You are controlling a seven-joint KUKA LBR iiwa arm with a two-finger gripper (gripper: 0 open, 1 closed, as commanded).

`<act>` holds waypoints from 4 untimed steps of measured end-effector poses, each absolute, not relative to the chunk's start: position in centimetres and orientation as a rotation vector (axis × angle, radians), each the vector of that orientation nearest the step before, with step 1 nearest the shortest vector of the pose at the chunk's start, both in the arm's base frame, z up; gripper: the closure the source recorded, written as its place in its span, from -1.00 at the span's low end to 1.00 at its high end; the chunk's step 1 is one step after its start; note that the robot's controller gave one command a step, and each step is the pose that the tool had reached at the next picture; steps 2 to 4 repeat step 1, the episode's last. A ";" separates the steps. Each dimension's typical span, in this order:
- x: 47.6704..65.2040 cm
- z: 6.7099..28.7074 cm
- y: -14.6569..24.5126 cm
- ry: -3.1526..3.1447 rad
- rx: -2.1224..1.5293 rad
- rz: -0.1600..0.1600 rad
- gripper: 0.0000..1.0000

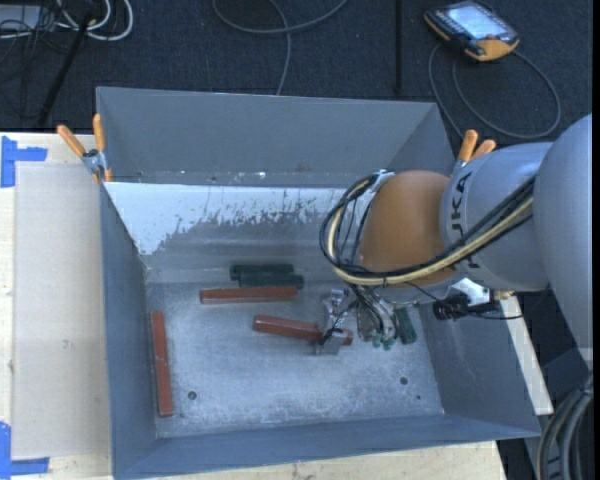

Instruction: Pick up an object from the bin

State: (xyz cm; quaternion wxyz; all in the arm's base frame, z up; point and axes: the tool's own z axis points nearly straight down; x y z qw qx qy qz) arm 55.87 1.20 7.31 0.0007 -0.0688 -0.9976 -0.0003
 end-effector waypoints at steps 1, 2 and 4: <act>55.7 8.6 1.2 -3.128 -0.216 -0.001 1.00; 55.7 8.6 1.2 -3.128 -0.216 -0.001 1.00; 55.7 8.6 1.2 -3.128 -0.216 -0.001 1.00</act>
Offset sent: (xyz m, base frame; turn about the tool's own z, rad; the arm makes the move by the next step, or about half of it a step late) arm 0.0000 -0.0001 0.0639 0.0000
